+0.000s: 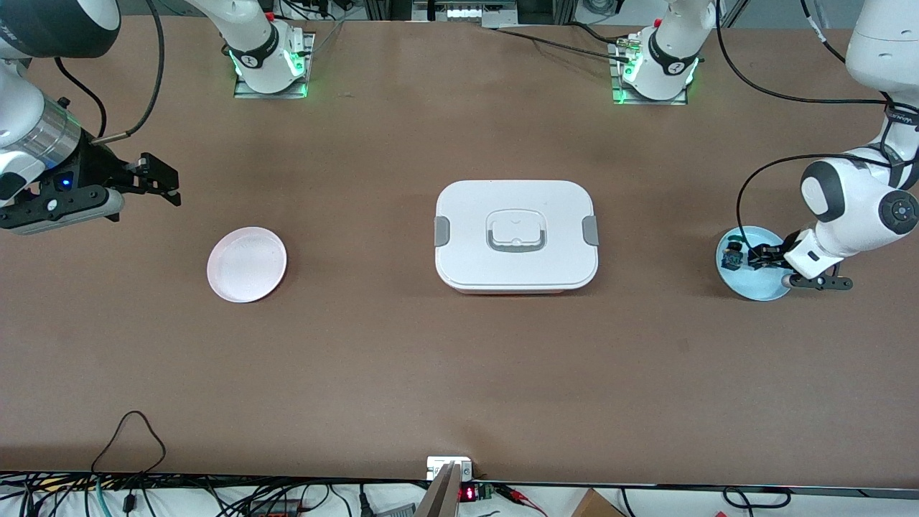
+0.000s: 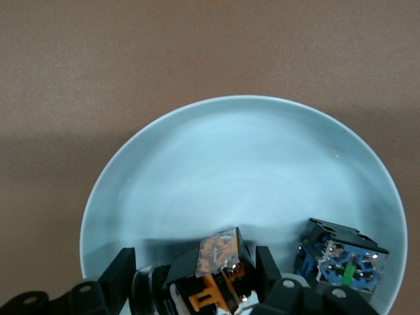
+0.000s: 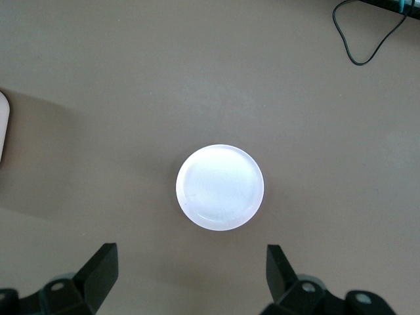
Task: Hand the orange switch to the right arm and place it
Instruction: 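Close the left gripper on the orange switch and lift it, then carry the orange switch over the box while the right gripper approaches, then grasp the orange switch with the right gripper from the left gripper, then open the left gripper and withdraw it while the right gripper retracts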
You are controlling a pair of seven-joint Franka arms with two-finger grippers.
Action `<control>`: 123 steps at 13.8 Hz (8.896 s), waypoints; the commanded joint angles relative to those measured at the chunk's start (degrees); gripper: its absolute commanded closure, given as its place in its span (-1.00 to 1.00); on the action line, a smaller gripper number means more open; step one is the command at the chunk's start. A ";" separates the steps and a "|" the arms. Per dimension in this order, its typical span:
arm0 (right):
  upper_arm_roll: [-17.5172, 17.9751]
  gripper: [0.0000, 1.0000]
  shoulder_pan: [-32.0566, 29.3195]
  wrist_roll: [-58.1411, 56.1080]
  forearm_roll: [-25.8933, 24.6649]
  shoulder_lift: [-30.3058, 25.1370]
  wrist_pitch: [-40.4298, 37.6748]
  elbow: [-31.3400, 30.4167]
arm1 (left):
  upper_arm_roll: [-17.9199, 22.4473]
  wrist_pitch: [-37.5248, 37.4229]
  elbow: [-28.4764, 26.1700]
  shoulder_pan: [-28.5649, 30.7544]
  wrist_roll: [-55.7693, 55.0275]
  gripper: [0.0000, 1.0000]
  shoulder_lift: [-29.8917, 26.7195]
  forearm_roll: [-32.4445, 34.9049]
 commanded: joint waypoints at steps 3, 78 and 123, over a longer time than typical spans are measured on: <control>-0.44 -1.00 -0.36 0.24 0.06 -0.06 -1.16 0.14 | -2.12 -5.87 -0.11 0.49 2.04 1.00 -6.58 -1.01; 0.09 -1.00 36.20 -15.84 123.28 6.45 36.81 -22.62 | -10.74 -51.84 13.78 -29.48 95.03 1.00 -5.54 -95.14; -0.62 1.00 18.82 -12.59 98.43 5.75 17.68 -20.60 | -10.56 -51.84 9.30 -22.38 94.94 -1.00 -8.70 -94.27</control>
